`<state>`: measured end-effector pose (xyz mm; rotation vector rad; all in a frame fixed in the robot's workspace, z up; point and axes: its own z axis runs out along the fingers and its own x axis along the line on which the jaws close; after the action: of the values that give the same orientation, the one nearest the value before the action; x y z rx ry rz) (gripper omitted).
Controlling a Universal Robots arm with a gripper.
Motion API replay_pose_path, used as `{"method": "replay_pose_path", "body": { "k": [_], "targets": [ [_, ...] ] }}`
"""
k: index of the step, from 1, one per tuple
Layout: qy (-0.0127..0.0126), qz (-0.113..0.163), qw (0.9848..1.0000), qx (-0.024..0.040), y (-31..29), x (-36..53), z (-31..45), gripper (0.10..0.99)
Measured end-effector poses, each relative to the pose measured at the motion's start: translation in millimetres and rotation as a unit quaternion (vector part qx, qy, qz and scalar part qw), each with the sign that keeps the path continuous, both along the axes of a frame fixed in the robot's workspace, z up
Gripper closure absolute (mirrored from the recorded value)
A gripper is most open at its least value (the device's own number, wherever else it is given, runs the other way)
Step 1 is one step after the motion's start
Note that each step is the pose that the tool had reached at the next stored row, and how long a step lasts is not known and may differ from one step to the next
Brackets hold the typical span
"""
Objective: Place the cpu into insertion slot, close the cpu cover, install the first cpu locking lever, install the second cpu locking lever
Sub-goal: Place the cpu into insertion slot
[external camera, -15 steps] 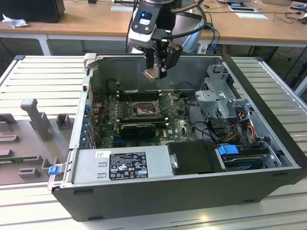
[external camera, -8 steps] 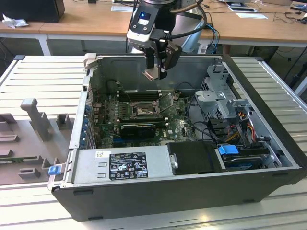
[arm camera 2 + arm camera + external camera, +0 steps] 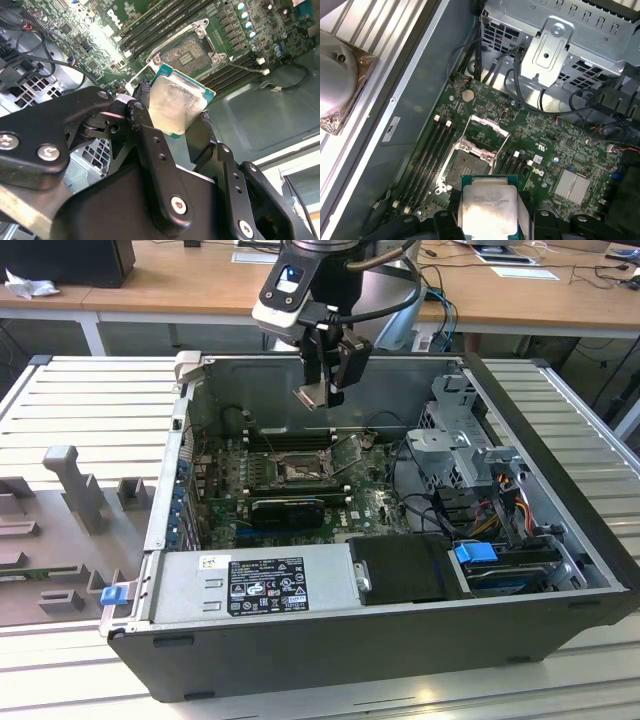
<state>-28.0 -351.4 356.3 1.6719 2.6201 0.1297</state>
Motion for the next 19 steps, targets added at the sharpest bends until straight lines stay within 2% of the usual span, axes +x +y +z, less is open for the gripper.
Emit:
{"method": "replay_pose_path", "body": {
  "k": [19],
  "targets": [
    [0.0001,-0.004,1.0000,0.0000,0.0,0.0,-3.9,0.557]
  ]
}}
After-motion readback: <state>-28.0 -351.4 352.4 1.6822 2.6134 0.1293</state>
